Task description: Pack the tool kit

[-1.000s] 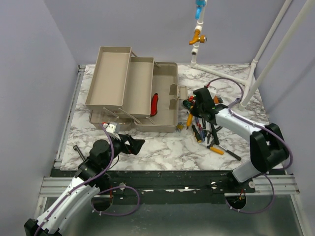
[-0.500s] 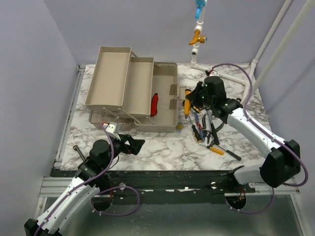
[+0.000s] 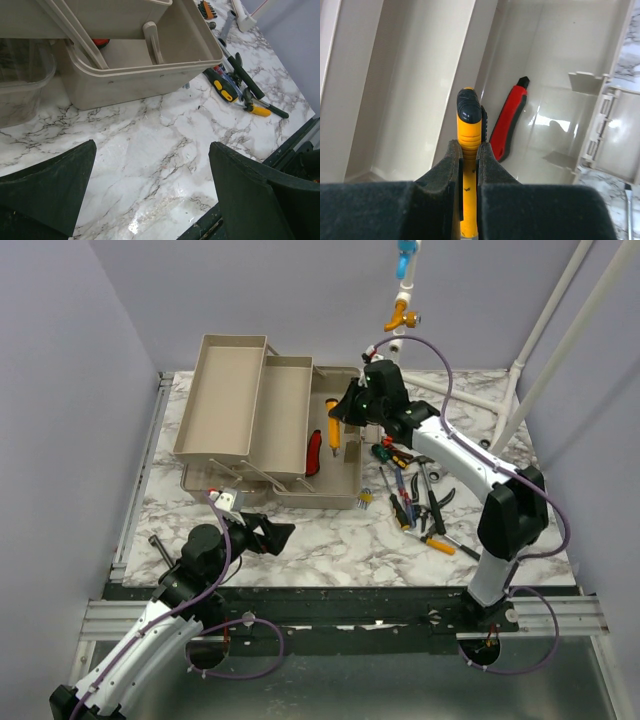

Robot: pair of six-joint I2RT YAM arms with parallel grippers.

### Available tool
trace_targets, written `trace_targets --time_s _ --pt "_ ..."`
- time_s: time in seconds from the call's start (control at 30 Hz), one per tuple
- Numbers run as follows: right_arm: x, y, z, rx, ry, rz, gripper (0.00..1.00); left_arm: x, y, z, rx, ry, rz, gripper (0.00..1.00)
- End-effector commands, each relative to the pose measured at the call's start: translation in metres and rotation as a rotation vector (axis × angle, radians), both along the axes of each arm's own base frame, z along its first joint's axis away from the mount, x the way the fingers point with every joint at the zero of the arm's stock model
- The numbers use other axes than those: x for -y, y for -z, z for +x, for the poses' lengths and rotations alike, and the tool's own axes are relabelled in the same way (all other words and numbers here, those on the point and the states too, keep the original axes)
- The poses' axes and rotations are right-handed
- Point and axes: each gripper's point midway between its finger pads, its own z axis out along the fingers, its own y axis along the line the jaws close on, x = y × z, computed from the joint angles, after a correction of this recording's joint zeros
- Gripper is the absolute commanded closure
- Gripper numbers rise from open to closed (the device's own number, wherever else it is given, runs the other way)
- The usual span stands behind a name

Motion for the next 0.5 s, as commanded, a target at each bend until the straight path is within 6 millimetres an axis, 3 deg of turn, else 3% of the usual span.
trace_targets --time_s 0.0,0.13,0.47 --pt "-0.020 -0.003 0.011 -0.016 0.006 0.044 0.99 0.004 0.001 -0.002 0.011 0.024 -0.003 0.02" --pt "-0.029 0.002 0.029 -0.012 0.053 0.026 0.99 0.004 0.000 -0.002 0.015 0.025 -0.004 0.02" --pt "-0.040 0.070 0.073 -0.093 0.136 -0.081 0.99 0.005 -0.001 -0.003 0.022 0.036 -0.007 0.01"
